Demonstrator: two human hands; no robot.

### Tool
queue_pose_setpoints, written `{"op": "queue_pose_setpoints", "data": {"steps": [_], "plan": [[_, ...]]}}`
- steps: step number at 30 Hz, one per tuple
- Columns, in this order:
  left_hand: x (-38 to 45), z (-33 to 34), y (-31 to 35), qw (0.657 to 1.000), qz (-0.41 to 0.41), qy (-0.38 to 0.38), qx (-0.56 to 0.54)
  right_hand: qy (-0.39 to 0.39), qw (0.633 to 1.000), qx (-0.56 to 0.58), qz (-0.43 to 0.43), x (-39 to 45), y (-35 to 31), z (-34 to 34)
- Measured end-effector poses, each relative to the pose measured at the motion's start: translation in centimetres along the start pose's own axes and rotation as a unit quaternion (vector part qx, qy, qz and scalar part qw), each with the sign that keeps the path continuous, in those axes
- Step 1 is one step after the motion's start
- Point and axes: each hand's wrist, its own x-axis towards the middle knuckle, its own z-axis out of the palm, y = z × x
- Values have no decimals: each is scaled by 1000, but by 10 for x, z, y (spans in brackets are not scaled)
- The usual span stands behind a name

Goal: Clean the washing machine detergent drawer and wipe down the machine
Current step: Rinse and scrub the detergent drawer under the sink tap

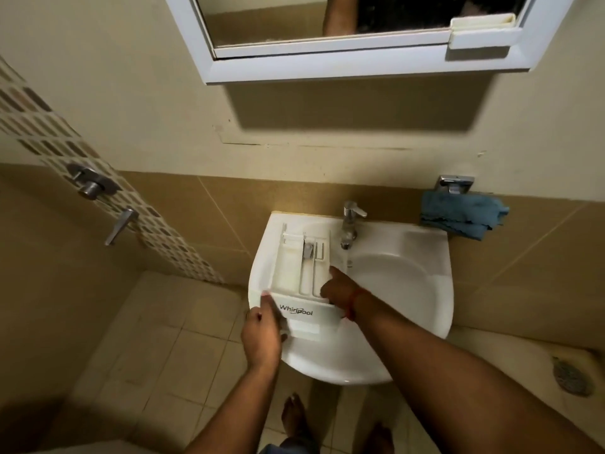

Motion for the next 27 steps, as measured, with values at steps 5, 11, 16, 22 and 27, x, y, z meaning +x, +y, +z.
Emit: {"op": "queue_pose_setpoints", "data": {"steps": [5,11,16,22,27], "plan": [[36,-23,9,990,29,59,123,-66,986,-153,23,-1,-5,-58],[70,8,26,958,72,-160,228,-56,930,-362,4,13,-11,-88],[75,41,28,915,119,-245,298,-9,882,-471,9,26,-14,-97],[96,59,22,842,147,-320,410,60,811,-581,-28,33,-19,-94],[121,63,13,782,128,-367,487,115,782,-610,-48,46,-13,-79]]}}
